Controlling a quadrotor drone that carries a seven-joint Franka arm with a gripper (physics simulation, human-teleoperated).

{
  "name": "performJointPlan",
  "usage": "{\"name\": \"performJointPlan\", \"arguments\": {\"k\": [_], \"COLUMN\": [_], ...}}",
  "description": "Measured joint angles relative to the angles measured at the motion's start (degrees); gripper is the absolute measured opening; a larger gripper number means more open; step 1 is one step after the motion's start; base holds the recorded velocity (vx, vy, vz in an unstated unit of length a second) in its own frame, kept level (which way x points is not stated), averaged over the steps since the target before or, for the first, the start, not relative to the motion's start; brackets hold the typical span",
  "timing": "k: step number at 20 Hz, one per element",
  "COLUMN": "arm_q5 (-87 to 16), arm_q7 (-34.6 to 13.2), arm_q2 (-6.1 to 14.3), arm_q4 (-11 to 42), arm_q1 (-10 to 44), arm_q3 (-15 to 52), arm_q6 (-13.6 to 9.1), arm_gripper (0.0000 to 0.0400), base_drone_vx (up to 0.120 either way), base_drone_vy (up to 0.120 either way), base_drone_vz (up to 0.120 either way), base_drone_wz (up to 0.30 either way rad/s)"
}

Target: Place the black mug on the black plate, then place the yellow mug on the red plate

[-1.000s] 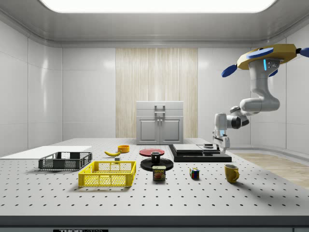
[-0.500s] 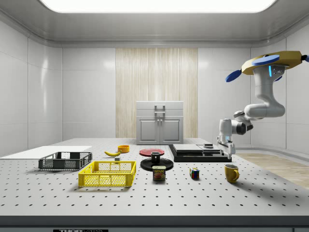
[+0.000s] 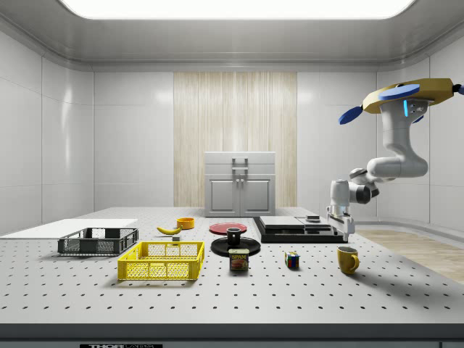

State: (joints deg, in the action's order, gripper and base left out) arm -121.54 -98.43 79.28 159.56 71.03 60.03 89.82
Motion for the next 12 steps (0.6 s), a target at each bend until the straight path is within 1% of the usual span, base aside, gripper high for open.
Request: {"name": "performJointPlan", "arguments": {"k": [12], "arm_q5": [-4.80], "arm_q7": [-0.58], "arm_q2": [-1.12], "arm_q4": [-2.81], "arm_q1": [1.90], "arm_q3": [-4.81], "arm_q6": [1.98], "arm_gripper": [0.0400], "base_drone_vx": [0.000], "base_drone_vy": [0.000], "base_drone_vz": [0.000], "base_drone_wz": [0.000]}}
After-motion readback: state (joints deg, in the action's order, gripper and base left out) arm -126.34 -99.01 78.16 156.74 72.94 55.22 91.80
